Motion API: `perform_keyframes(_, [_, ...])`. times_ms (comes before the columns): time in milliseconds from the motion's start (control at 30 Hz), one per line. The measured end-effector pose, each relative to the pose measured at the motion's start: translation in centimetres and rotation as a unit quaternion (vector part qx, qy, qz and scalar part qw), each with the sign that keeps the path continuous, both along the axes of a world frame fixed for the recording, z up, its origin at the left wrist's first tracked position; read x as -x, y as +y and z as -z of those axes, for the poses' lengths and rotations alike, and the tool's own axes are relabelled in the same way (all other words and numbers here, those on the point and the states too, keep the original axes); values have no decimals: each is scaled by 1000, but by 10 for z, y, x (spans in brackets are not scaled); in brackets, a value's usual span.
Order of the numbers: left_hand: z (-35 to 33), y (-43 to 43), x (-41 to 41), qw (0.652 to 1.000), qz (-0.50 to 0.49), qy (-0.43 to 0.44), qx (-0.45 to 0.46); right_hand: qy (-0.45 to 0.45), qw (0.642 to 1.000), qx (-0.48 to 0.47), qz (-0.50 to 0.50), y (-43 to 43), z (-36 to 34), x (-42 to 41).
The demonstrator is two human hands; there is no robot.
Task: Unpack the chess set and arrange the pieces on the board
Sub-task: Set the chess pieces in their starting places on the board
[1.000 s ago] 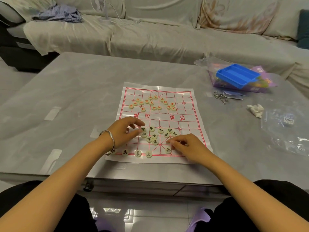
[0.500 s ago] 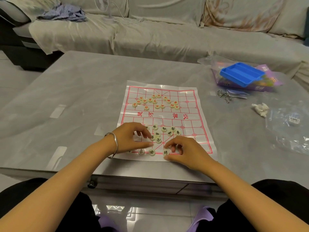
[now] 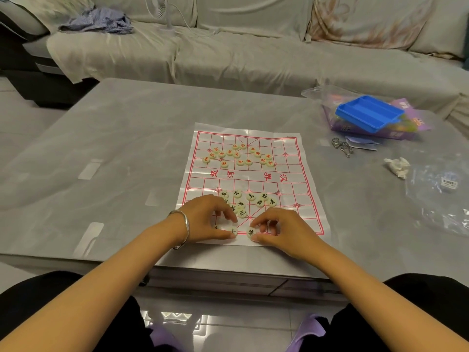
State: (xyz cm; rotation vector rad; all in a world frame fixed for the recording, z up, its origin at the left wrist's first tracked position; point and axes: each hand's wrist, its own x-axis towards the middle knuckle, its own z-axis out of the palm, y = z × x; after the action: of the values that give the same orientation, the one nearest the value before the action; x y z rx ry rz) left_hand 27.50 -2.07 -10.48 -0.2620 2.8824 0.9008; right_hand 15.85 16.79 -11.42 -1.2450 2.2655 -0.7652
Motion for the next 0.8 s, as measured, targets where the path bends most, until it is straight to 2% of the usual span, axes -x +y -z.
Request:
perform_keyframes(67, [-2,-2,1,1000,-12,17,-15,-27,999,31,27,1,-9,6])
perform_keyframes(167, [-8,-9,5,996,-53,59,-35,-38,985,115,123,9,-26,29])
perform_keyframes(267, [-10,-17,11,991,-90,93,-21,-16,981,101,166,17,-28,47])
perform_keyframes(500, [-10,-16,24,993,-104,53,-11,55,988,-4,142,13,-3,43])
perform_keyframes(800, [-4,-17,23,997,-78,1,23,61,992,1,110,-2,5,38])
